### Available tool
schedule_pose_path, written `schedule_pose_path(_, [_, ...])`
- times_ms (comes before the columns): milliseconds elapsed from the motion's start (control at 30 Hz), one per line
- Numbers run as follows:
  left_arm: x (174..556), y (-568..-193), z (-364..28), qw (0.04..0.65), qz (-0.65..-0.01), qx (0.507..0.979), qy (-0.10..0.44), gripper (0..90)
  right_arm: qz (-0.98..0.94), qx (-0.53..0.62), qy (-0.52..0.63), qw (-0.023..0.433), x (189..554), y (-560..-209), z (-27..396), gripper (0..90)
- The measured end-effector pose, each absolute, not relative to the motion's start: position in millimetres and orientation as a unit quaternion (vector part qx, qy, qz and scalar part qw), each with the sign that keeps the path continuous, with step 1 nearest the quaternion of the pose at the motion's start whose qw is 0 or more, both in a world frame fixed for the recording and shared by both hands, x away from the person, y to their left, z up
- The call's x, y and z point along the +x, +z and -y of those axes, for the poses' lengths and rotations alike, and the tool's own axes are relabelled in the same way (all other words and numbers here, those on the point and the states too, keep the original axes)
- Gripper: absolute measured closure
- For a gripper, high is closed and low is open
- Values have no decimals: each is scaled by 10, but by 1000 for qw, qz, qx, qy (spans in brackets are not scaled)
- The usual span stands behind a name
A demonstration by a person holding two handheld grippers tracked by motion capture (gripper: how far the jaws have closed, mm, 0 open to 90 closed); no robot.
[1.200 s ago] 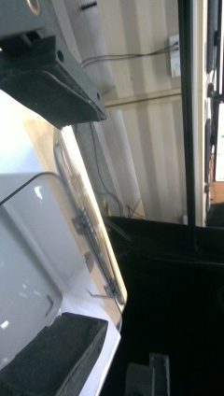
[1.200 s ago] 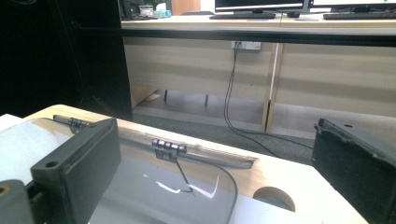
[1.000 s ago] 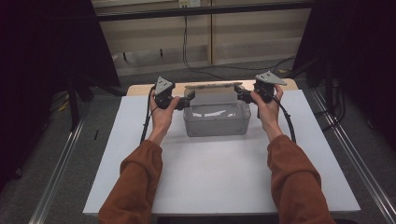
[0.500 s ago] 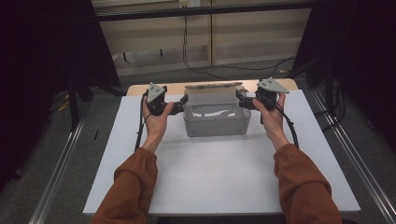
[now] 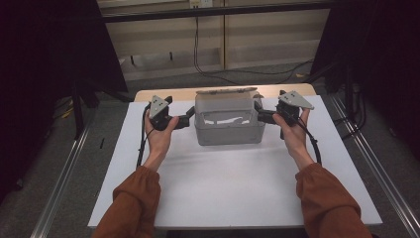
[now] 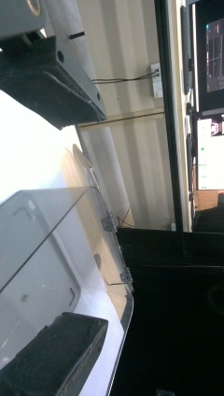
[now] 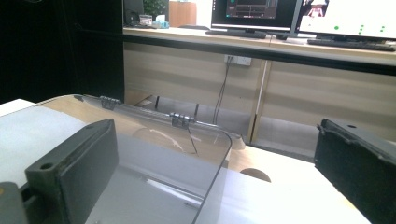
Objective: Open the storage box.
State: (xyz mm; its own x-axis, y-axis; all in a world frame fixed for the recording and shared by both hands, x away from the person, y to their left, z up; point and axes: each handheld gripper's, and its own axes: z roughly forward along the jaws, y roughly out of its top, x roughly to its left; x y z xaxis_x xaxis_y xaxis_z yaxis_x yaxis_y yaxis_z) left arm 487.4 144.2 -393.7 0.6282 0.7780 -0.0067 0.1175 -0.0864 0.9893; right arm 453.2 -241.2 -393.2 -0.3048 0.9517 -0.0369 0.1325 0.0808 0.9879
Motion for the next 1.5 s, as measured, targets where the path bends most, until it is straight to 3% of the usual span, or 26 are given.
schedule_pose_path(933, [4269, -4011, -1647, 603, -345, 666, 271, 26, -614, 427, 500, 437, 3871, -3998, 2548, 0])
schedule_pose_path(1033, [4173, -4038, -1641, 609, -358, 662, 250, 26, -613, 424, 505, 436, 3797, -4015, 2548, 0])
schedule_pose_path(1500, [3853, -4174, -1769, 583, -353, 674, 286, 26, -603, 430, 514, 433, 3463, -4065, 2637, 0])
